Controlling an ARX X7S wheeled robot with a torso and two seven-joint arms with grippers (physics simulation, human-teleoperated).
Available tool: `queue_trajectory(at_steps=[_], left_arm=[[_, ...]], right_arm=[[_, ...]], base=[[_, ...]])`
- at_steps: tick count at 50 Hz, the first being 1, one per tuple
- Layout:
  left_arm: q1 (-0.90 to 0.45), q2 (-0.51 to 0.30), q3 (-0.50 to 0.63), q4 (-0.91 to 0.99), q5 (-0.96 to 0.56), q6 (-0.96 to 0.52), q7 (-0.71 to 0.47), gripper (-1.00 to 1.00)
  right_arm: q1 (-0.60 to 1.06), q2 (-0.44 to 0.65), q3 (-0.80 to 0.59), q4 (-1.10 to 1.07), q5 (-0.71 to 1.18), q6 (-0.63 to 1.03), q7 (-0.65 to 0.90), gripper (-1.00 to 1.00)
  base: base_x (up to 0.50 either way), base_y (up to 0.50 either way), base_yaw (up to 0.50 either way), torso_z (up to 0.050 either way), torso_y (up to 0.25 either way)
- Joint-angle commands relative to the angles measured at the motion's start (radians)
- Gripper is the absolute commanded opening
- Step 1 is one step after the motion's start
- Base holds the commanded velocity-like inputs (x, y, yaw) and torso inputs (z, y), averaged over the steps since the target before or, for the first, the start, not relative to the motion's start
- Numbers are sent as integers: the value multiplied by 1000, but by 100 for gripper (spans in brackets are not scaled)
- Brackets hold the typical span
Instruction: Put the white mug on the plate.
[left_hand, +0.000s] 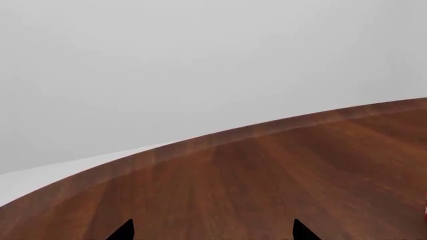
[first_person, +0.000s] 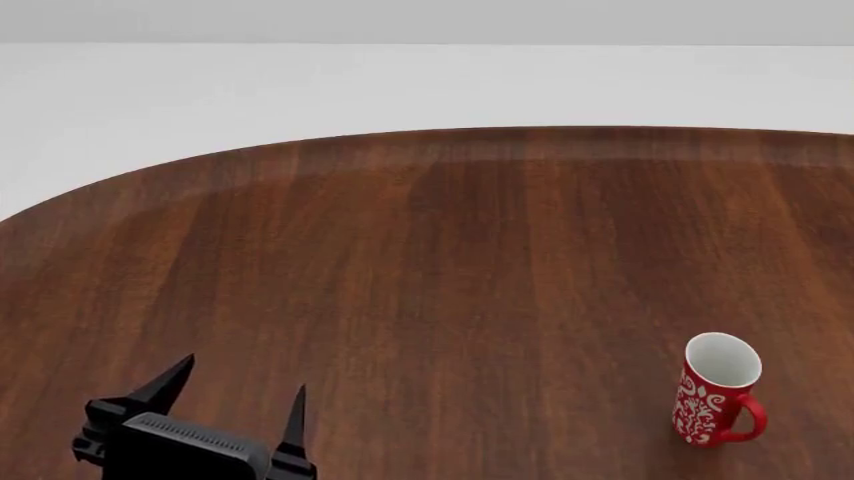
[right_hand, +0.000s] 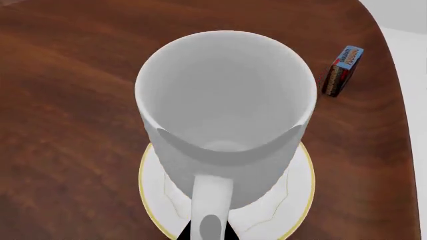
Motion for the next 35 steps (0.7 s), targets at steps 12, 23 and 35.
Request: queue_trajectory(at_steps=[12,23,35], left_arm=[[12,-7,5,17,-3,-7,-16,100],[11,-9,11,29,-4,-18,-22,100],[13,-13,16,47,-7,-33,-29,100]], right_arm=[[10,32,13,29,8,-10,3,-100],[29,37,6,81,27,-14,-13,-100],[46,49,3,112,41,-15,-19,-100]], base=[[0,0,0,0,0],[0,0,0,0,0],[0,0,0,0,0]])
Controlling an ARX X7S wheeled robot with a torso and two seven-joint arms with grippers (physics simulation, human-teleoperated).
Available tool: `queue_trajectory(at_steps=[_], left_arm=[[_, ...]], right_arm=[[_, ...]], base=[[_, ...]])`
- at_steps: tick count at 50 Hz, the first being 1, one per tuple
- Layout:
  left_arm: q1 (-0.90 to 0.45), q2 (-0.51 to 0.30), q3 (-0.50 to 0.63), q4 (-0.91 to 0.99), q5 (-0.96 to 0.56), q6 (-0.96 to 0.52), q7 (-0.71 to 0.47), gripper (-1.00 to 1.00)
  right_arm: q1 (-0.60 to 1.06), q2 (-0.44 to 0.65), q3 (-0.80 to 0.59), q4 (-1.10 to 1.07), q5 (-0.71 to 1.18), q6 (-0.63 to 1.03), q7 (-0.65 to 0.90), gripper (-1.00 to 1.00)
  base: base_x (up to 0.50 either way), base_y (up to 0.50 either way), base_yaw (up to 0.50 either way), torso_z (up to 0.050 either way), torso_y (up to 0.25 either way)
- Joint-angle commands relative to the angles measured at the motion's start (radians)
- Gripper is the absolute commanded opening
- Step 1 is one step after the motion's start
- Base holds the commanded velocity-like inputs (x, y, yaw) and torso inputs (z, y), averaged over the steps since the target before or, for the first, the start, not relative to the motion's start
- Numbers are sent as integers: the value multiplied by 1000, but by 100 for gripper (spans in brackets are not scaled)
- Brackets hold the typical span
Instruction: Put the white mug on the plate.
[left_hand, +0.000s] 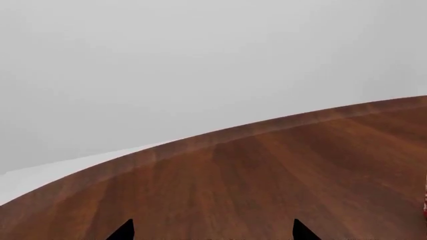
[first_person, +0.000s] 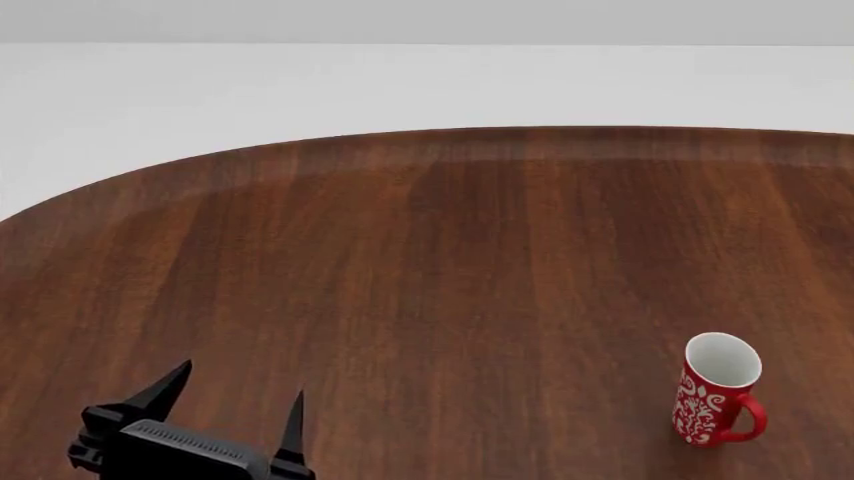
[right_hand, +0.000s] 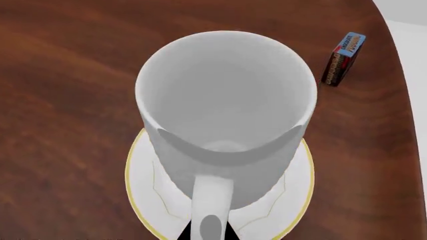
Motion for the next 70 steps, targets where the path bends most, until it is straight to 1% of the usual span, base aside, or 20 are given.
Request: queue_trajectory(at_steps=[1,11,25,26,33,34,43,44,55,63,70], left_arm=[[-4,1,5,9,-2,-12,-6,100],[5,-5,8,38,-6,-25,-16,100],[18,-41,10,185,-4,-93,-49,100],[17,-44,12,194,2,-95,-54,100],[12,-62,15,259,12,-134,-70,100],[11,-64,12,277,10,-141,-75,100],[-15,-84,9,396,15,-230,-104,100],[-16,-86,9,407,17,-239,-109,100],[-27,-96,2,499,13,-271,-126,100],[-36,-87,6,455,9,-242,-111,100],[-40,-84,4,425,-2,-218,-97,100]], right_arm=[[15,13,2,24,-3,1,-6,-100],[26,21,-2,36,1,-1,-6,-100],[39,21,-8,82,23,-14,-27,-100],[42,13,4,91,67,-12,-35,-100],[43,16,-2,109,58,-18,-35,-100],[45,8,11,118,95,-19,-42,-100],[43,21,-4,113,58,-13,-17,-100],[44,19,-3,107,77,-15,-27,100],[42,22,-10,108,67,-10,-4,100],[21,27,-7,41,53,-14,30,100],[-3,43,-11,-66,9,-1,82,100]], base=[[0,0,0,0,0],[0,0,0,0,0],[0,0,0,0,0],[0,0,0,0,0],[0,0,0,0,0],[0,0,0,0,0],[0,0,0,0,1],[0,0,0,0,0],[0,0,0,0,0],[0,0,0,0,0],[0,0,0,0,0]])
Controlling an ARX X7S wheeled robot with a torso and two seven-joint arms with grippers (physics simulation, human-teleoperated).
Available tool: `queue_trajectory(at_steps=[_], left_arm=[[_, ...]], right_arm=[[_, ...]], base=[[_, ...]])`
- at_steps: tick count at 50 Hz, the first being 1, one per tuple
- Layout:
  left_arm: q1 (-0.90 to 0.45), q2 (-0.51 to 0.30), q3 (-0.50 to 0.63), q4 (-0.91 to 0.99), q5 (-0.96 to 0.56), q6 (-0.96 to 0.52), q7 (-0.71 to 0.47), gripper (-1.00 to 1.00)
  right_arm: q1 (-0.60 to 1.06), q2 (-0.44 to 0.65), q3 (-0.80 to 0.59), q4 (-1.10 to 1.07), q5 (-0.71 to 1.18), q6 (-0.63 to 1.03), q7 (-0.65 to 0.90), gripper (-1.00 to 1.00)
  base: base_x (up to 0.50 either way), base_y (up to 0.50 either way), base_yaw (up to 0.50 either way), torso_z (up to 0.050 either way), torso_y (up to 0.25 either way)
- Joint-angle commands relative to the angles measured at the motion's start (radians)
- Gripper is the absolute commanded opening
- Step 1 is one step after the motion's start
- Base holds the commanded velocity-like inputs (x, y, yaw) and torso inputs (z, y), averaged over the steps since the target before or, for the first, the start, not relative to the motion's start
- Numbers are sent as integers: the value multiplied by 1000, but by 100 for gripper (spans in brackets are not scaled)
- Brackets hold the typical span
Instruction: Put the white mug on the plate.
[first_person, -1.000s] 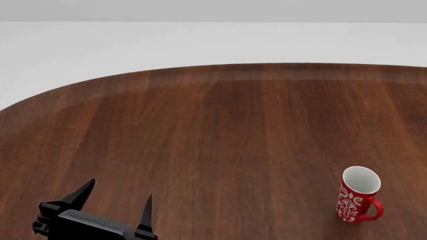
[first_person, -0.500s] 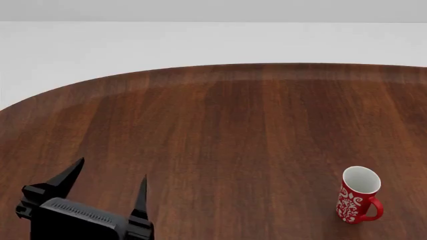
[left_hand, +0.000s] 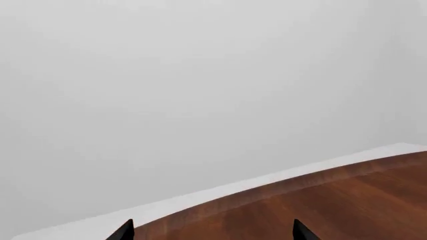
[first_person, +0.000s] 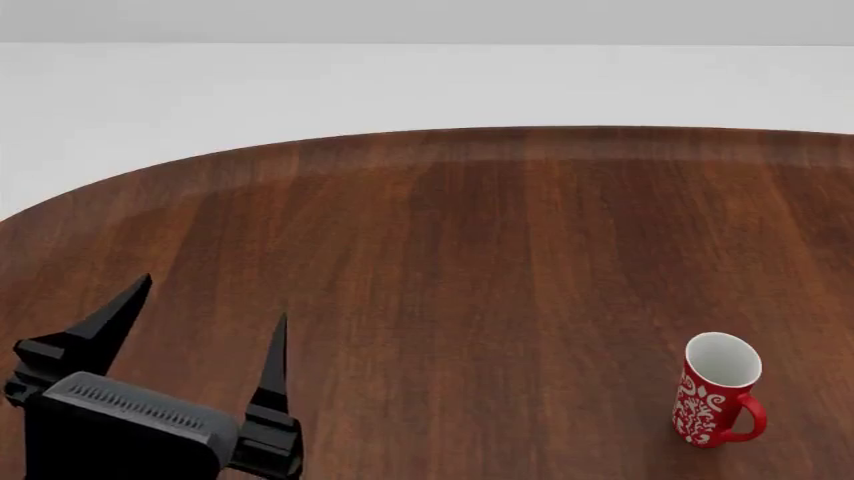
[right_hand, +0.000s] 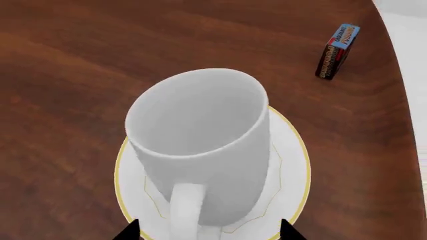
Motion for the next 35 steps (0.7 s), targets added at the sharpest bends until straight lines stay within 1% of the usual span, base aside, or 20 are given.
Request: queue_trajectory(at_steps=[1,10,29,35], left_arm=[[-9,2,-1,-19,-9,18,11,100],[-17,2,-6,-17,-18,22,13,100],[-15,-3,-10,-25,-21,42,13,100],[-14,-7,-14,-21,-23,39,8,100]], right_arm=[[-30,13,0,-119,-32,11,60,100],[-55,41,-6,-281,-85,50,122,100],[-61,84,-12,-456,-171,122,190,100],[-52,117,-14,-539,-206,173,217,100]], base=[[0,0,0,0,0],[0,0,0,0,0],[0,0,0,0,0],[0,0,0,0,0]])
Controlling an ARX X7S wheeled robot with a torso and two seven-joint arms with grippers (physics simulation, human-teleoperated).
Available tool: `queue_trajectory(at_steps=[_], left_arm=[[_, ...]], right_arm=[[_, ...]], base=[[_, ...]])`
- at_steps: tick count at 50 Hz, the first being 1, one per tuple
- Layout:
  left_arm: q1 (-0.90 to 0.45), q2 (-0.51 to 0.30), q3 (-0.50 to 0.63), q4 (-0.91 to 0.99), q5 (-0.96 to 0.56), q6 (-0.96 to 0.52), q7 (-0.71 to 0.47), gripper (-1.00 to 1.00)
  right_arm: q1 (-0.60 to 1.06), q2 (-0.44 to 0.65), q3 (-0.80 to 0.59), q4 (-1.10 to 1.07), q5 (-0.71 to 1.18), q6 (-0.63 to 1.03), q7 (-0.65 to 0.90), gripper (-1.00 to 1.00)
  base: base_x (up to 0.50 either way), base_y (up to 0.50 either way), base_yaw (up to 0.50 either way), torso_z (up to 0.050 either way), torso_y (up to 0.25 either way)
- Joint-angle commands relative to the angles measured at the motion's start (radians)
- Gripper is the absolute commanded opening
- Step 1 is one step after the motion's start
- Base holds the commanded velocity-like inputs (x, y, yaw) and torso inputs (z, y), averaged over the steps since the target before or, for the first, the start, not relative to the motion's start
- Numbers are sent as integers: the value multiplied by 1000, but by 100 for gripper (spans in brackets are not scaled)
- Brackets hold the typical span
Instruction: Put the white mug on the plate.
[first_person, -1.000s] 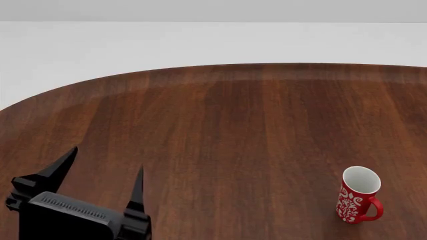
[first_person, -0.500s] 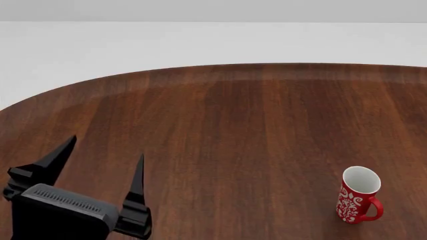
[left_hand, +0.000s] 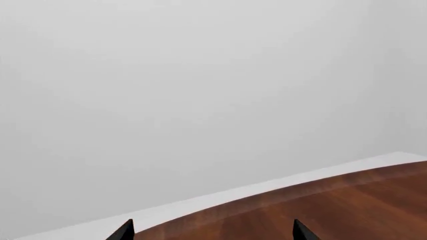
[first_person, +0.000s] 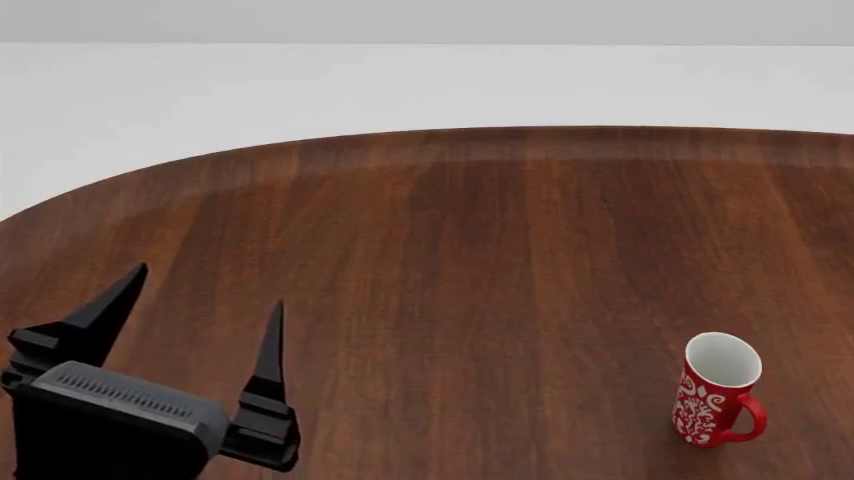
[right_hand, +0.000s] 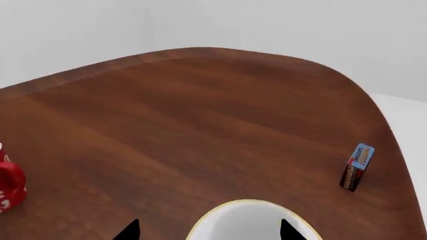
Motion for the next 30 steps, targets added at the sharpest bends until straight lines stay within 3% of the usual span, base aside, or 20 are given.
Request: queue_trajectory(at_steps=[1,15,23,28,30], left_arm=[[1,-5,-5,1,-2,2,-5,100],[-14,-18,-11,27,-11,-15,-5,100],[-16,-25,-11,38,-10,-15,-6,100],[-14,-30,-12,40,-12,-15,-5,100],[-16,-29,-13,39,-14,-15,-4,100]], right_arm=[[8,48,-3,-145,-61,75,51,100],[27,133,37,-298,-70,173,82,100],[125,261,83,-426,-1,335,155,100],[96,506,37,-434,100,247,378,100],[67,665,8,-434,134,177,508,100]], base=[[0,0,0,0,0],[0,0,0,0,0],[0,0,0,0,0],[0,0,0,0,0],[0,0,0,0,0]])
